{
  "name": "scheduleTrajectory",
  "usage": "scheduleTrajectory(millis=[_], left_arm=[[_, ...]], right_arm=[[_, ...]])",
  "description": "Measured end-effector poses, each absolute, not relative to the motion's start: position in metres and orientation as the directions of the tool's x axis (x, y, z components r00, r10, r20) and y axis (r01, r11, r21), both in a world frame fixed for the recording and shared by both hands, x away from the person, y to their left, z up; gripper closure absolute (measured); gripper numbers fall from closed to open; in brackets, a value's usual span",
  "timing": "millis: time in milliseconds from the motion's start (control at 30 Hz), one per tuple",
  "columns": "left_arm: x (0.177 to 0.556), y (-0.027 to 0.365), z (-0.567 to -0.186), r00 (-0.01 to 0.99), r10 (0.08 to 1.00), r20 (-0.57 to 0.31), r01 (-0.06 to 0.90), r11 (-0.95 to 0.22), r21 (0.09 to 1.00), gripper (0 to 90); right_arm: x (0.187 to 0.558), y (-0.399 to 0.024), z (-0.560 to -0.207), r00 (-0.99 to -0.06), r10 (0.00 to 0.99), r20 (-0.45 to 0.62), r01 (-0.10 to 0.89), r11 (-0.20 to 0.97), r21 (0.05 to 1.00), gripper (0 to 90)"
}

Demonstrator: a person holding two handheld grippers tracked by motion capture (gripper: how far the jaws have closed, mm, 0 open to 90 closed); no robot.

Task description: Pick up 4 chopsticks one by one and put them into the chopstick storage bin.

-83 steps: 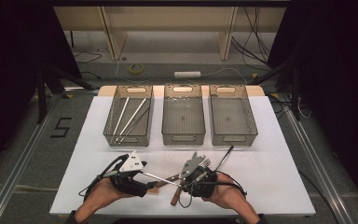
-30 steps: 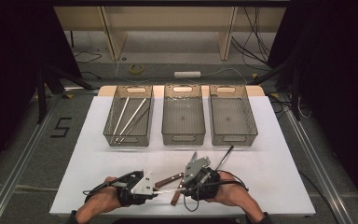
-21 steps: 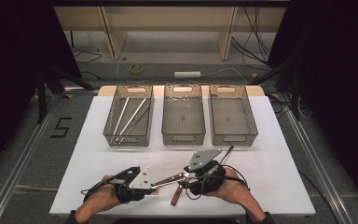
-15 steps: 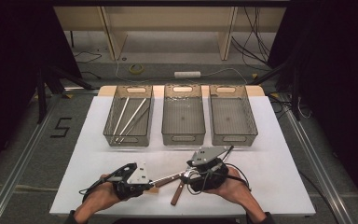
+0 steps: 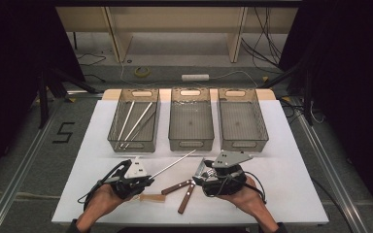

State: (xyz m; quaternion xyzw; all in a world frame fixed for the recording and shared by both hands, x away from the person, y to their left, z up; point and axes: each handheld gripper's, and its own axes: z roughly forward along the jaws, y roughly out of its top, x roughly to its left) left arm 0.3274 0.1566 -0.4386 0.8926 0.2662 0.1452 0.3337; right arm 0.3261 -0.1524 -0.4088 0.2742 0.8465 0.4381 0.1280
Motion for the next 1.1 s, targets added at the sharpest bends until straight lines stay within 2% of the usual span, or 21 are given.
scheduleTrajectory(millis=[333,1100], left_arm=[[0.333,0.164,-0.437,0.771,0.635,0.042,0.435,-0.574,0.694,83.4],[0.351,0.185,-0.42,0.683,0.73,-0.017,0.494,-0.444,0.747,83.5]], right_arm=[[0.321,-0.173,-0.416,-0.769,0.635,0.068,0.385,0.375,0.843,33.1],[0.312,-0.19,-0.425,-0.74,0.664,0.105,0.424,0.34,0.84,30.3]])
